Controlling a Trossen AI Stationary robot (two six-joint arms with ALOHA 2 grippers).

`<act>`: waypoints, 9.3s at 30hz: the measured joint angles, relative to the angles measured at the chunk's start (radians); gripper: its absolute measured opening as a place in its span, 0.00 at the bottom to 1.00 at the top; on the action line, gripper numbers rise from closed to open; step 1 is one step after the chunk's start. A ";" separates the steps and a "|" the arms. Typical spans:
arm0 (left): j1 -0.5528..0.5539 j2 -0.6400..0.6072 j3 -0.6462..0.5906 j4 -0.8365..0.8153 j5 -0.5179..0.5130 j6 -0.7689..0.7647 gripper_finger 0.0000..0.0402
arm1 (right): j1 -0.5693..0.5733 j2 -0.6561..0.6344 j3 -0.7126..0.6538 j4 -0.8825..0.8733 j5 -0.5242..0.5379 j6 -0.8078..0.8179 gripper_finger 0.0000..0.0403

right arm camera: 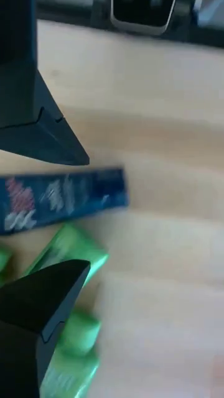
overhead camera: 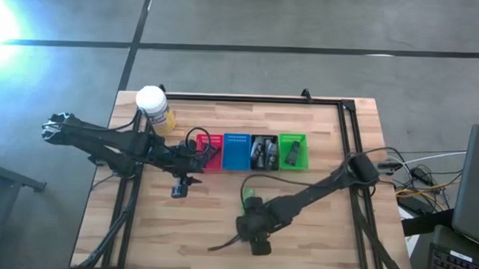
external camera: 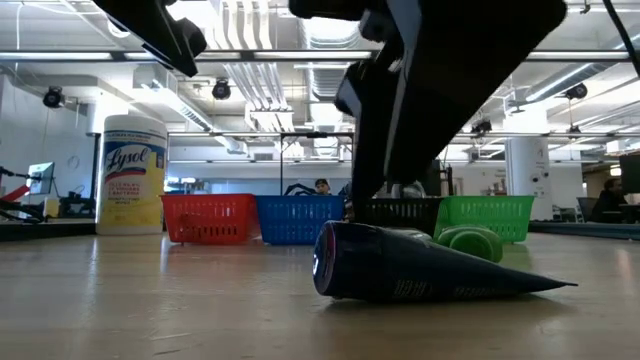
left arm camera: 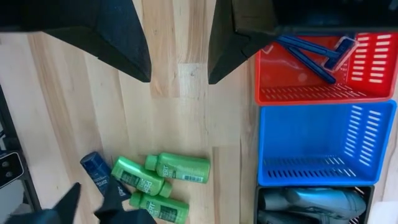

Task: Pick & Place Travel size toiletries
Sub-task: Put the blue shave cream into the green bin, then put the green shampoo into the blue bin

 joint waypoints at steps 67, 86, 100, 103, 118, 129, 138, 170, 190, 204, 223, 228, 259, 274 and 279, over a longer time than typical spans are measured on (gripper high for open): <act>0.005 -0.039 0.011 0.303 -0.154 -0.010 0.41 | -0.731 -0.860 -0.759 -0.032 0.229 0.774 0.16; 0.009 -0.038 0.066 0.303 -0.349 -0.063 0.41 | -0.666 -0.847 -0.798 0.020 0.163 0.546 0.58; 0.012 0.001 0.066 0.185 -0.339 -0.065 0.41 | -0.305 -0.666 -0.752 0.066 -0.018 1.078 0.62; 0.012 0.002 0.066 0.164 -0.337 -0.064 0.41 | -0.267 -0.583 -0.695 0.061 -0.035 1.174 0.63; 0.012 0.001 0.066 0.088 -0.288 0.023 0.41 | -0.252 -0.192 -0.315 -0.127 -0.117 1.307 0.79; 0.012 0.001 0.065 0.045 -0.288 0.029 0.41 | -0.249 -0.096 -0.214 -0.227 -0.129 1.394 0.84; 0.012 0.001 0.065 0.045 -0.288 0.030 0.41 | -0.219 -0.125 -0.256 -0.211 -0.102 1.531 0.74; 0.023 0.001 0.064 0.069 -0.289 -0.046 0.41 | -0.177 -0.255 -0.328 -0.281 0.098 0.941 0.77; 0.039 0.001 0.064 0.162 -0.343 -0.252 0.41 | -0.173 -0.257 -0.372 -0.195 -0.015 -0.776 0.70; 0.039 0.001 0.064 0.162 -0.344 -0.264 0.41 | -0.174 -0.229 -0.379 0.000 -0.112 -0.779 0.70; 0.039 0.001 0.064 0.161 -0.345 -0.265 0.41 | -0.166 -0.222 -0.458 0.071 -0.126 -0.626 0.55; 0.039 0.001 0.064 0.162 -0.340 -0.266 0.41 | -0.167 -0.222 -0.457 0.071 -0.139 -0.537 0.46; -0.081 0.223 0.018 0.676 -0.281 0.763 0.45 | -0.357 -0.595 -0.424 0.114 -0.237 0.206 0.34; -0.073 0.361 0.049 0.739 -0.268 0.912 0.63 | -0.360 -0.598 -0.423 0.118 -0.258 0.213 0.34; -0.071 0.395 0.069 0.778 -0.262 0.924 0.63 | -0.360 -0.598 -0.423 0.119 -0.266 0.213 0.34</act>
